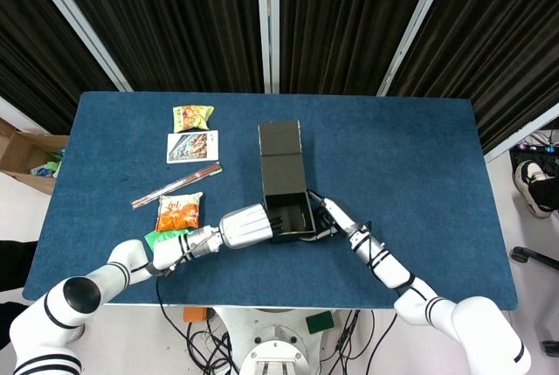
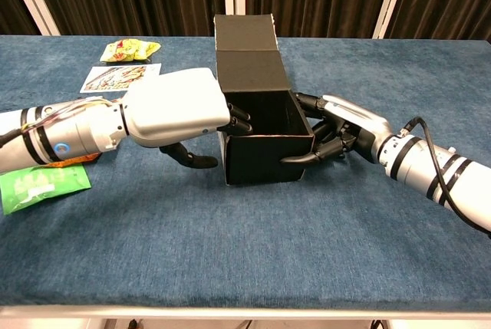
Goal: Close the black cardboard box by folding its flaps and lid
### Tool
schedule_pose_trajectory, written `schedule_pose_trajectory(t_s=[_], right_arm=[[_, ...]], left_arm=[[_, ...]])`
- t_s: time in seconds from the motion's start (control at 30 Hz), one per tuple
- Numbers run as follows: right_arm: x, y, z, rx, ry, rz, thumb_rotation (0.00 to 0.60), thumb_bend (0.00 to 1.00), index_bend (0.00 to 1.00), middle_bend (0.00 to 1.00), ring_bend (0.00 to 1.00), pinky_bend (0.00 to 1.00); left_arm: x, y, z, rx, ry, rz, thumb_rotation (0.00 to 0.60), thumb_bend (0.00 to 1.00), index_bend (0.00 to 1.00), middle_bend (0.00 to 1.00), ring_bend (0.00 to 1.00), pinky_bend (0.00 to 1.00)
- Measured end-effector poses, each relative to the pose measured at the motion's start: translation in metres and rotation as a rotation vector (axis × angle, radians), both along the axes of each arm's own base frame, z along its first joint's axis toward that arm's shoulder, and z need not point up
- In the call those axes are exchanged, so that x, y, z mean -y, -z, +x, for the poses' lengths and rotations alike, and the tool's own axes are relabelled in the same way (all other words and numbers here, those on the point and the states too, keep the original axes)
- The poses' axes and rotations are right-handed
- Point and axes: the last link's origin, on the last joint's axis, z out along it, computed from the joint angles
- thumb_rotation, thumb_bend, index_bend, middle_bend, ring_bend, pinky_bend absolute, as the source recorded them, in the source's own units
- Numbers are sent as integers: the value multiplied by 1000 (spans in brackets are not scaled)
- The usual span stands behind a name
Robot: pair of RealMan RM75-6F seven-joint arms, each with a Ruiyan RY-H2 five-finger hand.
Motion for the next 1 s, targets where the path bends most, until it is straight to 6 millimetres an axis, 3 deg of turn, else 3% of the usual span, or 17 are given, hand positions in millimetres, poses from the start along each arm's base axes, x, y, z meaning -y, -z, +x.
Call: schedule_pose_trajectory(t_s=[0.1,0.27,0.47,0.83,0.9,1.0], right_arm=[[1,0,4,21,6,-4,600,325,224,368,818,1000],[3,-2,13,57,11,-11,600,324,223,368,818,1000],[9,-4,26,73,0,-12,600,305,210,362,818,1000],[25,0,26,-3,-1,-47,600,303,175,331,814,1000],[30,2,27,-17,11,-53,600,266,130,307,807,1000],[35,7,29,-43,23,-45,600,108,18,205,766,1000]], left_arm=[[0,-3,0,14,-2,5,600,209,563,582,768,977],[1,-8,0,36,-11,11,600,115,375,419,764,979],[3,-22,-3,85,-41,21,600,45,276,291,730,980],[12,-59,-23,164,-43,84,600,43,273,285,730,981],[16,-66,-27,192,-39,94,600,43,273,285,730,984],[22,-77,-31,249,-57,101,600,42,273,285,730,988]])
